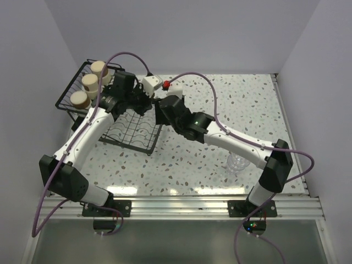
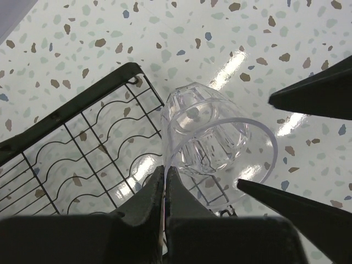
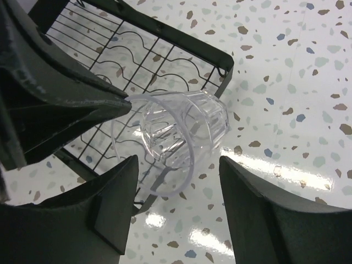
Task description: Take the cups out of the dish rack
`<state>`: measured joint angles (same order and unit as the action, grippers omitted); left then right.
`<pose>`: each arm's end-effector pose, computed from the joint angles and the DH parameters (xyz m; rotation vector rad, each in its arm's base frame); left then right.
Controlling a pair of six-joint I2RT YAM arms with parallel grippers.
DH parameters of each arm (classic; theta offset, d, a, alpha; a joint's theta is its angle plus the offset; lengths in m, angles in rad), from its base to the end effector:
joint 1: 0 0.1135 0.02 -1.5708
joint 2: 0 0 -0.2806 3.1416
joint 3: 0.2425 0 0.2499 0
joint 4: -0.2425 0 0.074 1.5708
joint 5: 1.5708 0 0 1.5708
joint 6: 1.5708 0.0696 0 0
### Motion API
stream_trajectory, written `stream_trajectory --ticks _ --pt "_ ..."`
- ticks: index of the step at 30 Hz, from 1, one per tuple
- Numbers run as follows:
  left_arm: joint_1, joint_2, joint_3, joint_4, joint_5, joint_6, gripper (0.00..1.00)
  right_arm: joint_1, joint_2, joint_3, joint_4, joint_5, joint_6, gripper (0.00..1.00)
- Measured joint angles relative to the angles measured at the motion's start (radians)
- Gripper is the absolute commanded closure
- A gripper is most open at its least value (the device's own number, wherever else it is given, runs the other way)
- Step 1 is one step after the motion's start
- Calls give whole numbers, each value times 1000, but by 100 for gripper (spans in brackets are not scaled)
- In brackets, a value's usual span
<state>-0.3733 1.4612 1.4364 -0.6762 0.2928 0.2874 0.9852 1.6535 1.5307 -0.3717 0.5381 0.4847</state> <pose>0.3100 -0.1430 0.3557 0.8789 2.0861 -0.3778 0.2558 0.3212 0.3595 -0.1750 2.0040 0.3885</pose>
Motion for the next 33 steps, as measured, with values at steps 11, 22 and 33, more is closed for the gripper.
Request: stream_trajectory --ticks 11,22,33 --pt "13 -23 0 -11 20 -44 100 0 119 65 -22 105 -27 100" --pt "10 -67 -6 -19 96 -33 0 -32 121 92 -104 75 -63 100" --pt "4 -173 139 -51 171 -16 0 -225 -79 401 -699 -116 -157 100"
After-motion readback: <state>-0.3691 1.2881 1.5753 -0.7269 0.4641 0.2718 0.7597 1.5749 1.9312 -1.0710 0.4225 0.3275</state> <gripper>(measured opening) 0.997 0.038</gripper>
